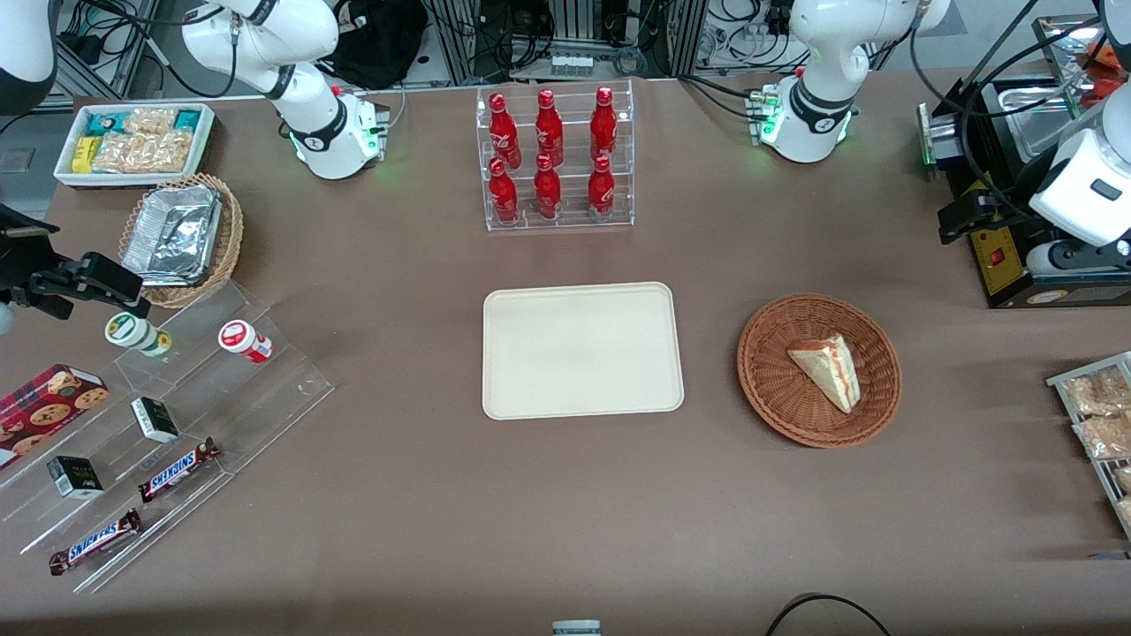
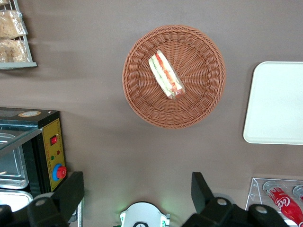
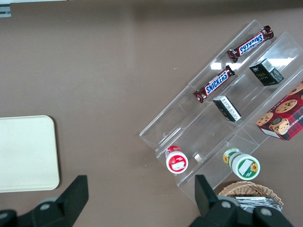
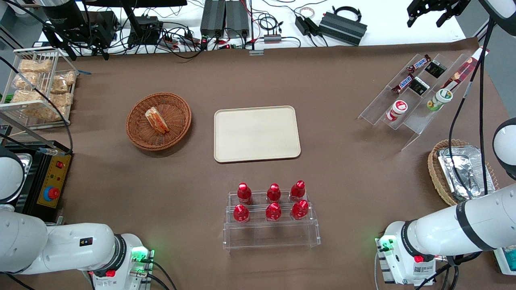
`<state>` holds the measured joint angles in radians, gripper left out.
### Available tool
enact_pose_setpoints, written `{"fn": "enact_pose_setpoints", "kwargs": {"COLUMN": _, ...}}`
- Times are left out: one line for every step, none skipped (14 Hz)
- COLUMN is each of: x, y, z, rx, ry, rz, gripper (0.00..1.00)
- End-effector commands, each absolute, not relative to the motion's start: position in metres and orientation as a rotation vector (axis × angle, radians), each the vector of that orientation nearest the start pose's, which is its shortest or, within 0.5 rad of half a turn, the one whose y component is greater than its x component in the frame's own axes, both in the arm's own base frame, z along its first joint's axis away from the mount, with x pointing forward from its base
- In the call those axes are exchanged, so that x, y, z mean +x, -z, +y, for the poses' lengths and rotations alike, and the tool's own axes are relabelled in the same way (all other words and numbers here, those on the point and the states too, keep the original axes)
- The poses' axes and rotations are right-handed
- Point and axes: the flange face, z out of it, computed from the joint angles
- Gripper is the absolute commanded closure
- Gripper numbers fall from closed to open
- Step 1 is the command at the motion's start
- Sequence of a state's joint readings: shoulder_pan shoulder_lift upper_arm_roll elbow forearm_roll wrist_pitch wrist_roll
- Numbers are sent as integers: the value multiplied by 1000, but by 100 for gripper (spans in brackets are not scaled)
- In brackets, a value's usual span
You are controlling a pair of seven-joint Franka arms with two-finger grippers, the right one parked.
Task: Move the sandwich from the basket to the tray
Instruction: 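Move the left gripper over the basket and grasp the wrapped sandwich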
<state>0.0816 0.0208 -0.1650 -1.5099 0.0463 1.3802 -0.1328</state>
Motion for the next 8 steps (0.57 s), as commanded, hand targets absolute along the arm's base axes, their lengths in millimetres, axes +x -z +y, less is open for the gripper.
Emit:
{"fn": "enact_pose_setpoints", "kwargs": {"x": 538, "y": -631, "z": -43, "rx": -3080, "ry": -199, "rz": -92, "gripper": 0}}
{"fn": "enact_pose_setpoints", "kwargs": {"x": 541, "y": -628, "z": -42, "rx": -3080, "ry": -204, "rz": -94, "gripper": 0}}
{"fn": "enact_pose_setpoints", "kwargs": {"x": 543, "y": -623, "z": -42, "rx": -3081, "ry": -202, "rz": -93, "gripper": 0}}
{"fn": "enact_pose_setpoints", "kwargs": {"x": 549, "y": -612, "z": -42, "rx": -3082, "ry": -214, "rz": -92, "gripper": 0}}
{"fn": "enact_pose_setpoints", "kwargs": {"x": 556, "y": -599, "z": -42, "rx": -3081, "ry": -230, "rz": -91, "gripper": 0}}
{"fn": "enact_pose_setpoints", "kwargs": {"x": 564, "y": -580, "z": -41, "rx": -3075, "ry": -245, "rz": -93, "gripper": 0}}
{"fn": "enact_pose_setpoints", "kwargs": {"x": 568, "y": -558, "z": -41, "rx": -3074, "ry": -238, "rz": -105, "gripper": 0}}
{"fn": "enact_pose_setpoints", "kwargs": {"x": 569, "y": -532, "z": -41, "rx": -3075, "ry": -212, "rz": -124, "gripper": 0}}
